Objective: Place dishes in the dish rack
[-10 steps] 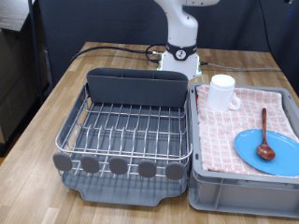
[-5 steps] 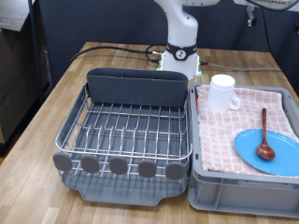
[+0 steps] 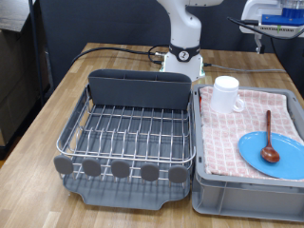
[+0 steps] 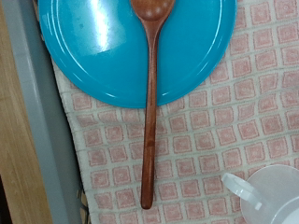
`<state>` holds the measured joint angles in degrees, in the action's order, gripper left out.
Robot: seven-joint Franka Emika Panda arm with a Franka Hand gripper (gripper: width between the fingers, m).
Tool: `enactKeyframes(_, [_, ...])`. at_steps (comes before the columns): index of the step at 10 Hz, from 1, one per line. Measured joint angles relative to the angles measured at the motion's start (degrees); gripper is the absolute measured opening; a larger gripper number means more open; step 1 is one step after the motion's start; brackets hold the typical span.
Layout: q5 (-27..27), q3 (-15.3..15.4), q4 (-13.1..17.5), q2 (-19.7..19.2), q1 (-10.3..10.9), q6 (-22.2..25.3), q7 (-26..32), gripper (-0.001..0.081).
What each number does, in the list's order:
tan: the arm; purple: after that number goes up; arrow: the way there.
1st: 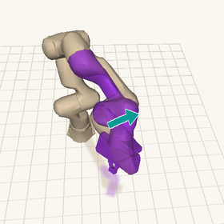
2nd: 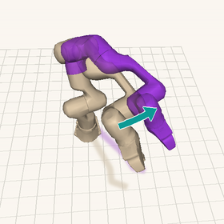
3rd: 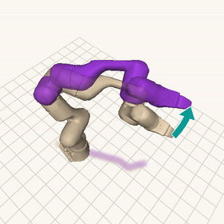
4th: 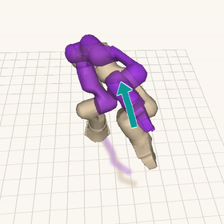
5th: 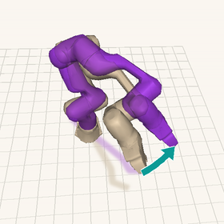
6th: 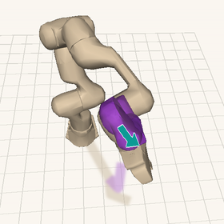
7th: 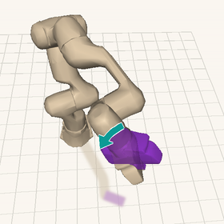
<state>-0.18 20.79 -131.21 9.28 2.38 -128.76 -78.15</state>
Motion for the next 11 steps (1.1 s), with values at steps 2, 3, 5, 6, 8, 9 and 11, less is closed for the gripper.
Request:
enactKeyframes(2, [4.46, 0.49, -0.78, -1.22, -0.04, -3.15, -1.06, 0.0803])
enactKeyframes(3, [6.38, 0.83, -1.48, -2.17, -0.04, -5.13, -3.03, 0.0803])
enactKeyframes(5, [9.44, 1.36, -3.14, -4.11, -0.03, -9.18, -7.58, 0.0803])
enactKeyframes(6, [10.56, 1.6, -4.16, -5.12, -0.03, -11.36, -9.32, 0.0803])
enactKeyframes(8, [12.37, 1.84, -5.67, -7.35, -0.01, -15.56, -11.46, 0.0803])
enactKeyframes(9, [13.65, 1.89, -6.03, -8.68, 0.0, -17.21, -12.69, 0.0803])
enactKeyframes(11, [16.42, 1.91, -6.07, -11.58, 0.04, -20.1, -15.18, 0.0803])
